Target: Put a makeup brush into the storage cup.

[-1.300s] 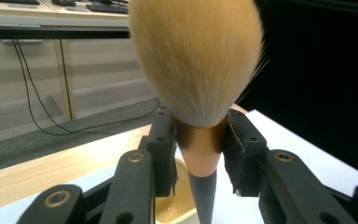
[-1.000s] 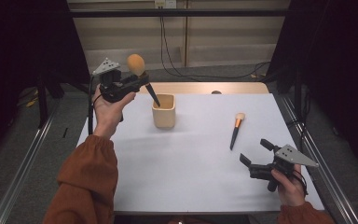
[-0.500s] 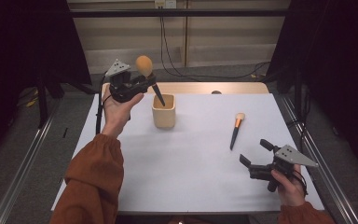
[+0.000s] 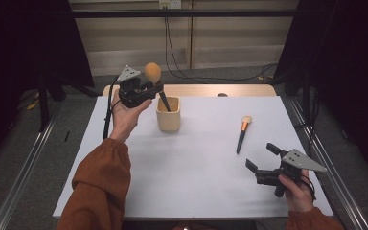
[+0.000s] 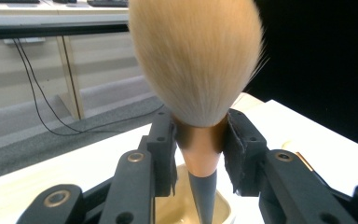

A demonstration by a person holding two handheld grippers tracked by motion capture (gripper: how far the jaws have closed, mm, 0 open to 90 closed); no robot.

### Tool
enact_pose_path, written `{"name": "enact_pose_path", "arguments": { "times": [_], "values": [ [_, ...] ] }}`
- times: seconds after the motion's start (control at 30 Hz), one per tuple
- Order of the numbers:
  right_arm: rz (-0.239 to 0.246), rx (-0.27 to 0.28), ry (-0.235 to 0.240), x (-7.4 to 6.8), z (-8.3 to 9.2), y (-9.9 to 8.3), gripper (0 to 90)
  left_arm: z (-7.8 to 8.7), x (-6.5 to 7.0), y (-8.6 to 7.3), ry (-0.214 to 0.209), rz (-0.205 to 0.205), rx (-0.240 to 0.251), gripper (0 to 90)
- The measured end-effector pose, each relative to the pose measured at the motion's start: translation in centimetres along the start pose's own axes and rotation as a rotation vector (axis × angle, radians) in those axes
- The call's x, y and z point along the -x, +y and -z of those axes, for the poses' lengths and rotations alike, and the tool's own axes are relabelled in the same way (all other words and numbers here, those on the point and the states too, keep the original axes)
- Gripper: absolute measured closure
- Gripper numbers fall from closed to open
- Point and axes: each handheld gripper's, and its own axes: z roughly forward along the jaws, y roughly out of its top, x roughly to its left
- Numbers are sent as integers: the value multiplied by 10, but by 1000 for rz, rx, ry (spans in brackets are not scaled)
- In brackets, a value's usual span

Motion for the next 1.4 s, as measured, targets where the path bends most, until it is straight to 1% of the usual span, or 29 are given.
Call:
{"name": "enact_pose_path", "arguments": {
  "times": [0.07,0.1,0.2,0.23,0.3,0.37,0.47,0.6,0.7,0.8,0.9,0.97,1.07,1.2,1.27,1.3,1.33,1.4],
  "values": [
    [0,-1,3,0,0,0,0,0,-1,-1,-5,11,-3,663],
    [1,-3,4,0,0,0,0,1,-1,-2,2,14,0,663],
    [5,-4,4,0,0,0,0,2,-1,-3,5,1,-1,663],
    [7,-5,3,0,0,0,0,2,-2,-4,7,11,0,663],
    [7,-6,5,0,0,0,0,2,-3,-6,10,9,-7,663],
    [9,-4,3,0,0,0,0,1,-4,-9,7,14,-6,663],
    [8,-8,5,0,0,0,1,-1,-5,-14,10,12,-17,663],
    [5,-11,12,-1,0,0,2,-4,-5,-18,15,20,-23,662],
    [8,-11,14,-1,-1,0,2,-7,-5,-21,21,4,-36,662],
    [10,-9,15,0,0,0,2,-9,-4,-24,21,3,-35,663],
    [12,-9,15,0,0,0,2,-10,-6,-26,26,-14,-39,662],
    [14,-6,13,-1,0,0,2,-10,-7,-27,24,-5,-35,662],
    [12,-9,16,0,0,0,2,-11,-8,-29,26,-14,-43,662],
    [12,-7,16,0,0,0,2,-13,-10,-34,29,10,-50,661],
    [14,-10,18,0,0,0,2,-14,-10,-36,33,3,-56,661],
    [13,-10,18,0,-1,-1,2,-15,-10,-38,30,8,-53,662],
    [13,-10,18,0,-1,-1,2,-15,-10,-38,30,2,-58,661],
    [12,-9,17,0,-1,-1,3,-16,-10,-40,31,3,-64,662]
  ]
}}
